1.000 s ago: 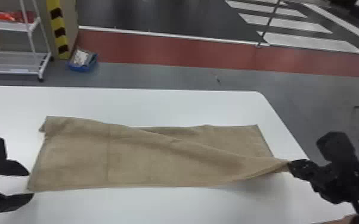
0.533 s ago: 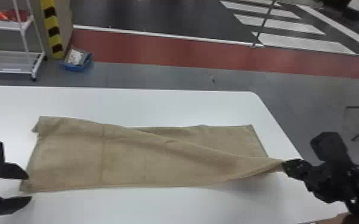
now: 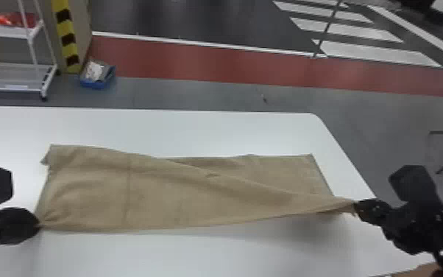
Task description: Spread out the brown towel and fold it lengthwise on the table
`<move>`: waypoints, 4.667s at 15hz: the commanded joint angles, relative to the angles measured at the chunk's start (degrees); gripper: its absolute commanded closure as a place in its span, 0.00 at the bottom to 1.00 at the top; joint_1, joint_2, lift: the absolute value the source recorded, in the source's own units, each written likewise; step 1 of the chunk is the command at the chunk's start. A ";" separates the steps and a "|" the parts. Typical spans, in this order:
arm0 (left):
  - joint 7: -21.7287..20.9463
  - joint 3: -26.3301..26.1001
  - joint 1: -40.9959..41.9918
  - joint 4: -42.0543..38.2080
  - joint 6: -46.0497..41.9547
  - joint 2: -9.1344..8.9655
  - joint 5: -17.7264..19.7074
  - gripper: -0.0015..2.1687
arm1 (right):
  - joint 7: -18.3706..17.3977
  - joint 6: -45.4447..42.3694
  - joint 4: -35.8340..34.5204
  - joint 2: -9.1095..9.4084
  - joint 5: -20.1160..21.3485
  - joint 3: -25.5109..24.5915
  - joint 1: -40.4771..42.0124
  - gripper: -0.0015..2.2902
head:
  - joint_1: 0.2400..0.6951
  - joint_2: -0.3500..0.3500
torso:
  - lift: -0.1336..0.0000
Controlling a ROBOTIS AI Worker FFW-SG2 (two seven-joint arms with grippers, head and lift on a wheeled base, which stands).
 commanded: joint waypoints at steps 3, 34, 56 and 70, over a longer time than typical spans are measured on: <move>-4.62 4.75 2.34 -4.20 0.18 0.92 0.53 0.58 | -0.09 0.35 -1.70 -0.35 -1.40 -0.53 -0.04 0.68 | 1.00 0.14 | 0.07; 4.43 2.38 -58.48 34.73 6.33 -20.35 1.85 0.58 | -12.13 37.62 30.82 -2.90 -7.46 18.54 -65.08 0.69 | 0.14 0.34 | 0.07; -10.95 33.93 17.72 -13.17 2.11 -2.42 4.92 0.58 | 4.31 24.79 -8.55 -6.86 -26.88 -7.74 0.84 0.72 | 1.00 0.42 | 0.07; -14.55 18.02 -0.56 0.10 5.27 -2.42 -2.72 0.50 | 9.32 33.75 5.24 -13.45 -11.24 10.55 -17.62 0.72 | 1.00 0.43 | 0.07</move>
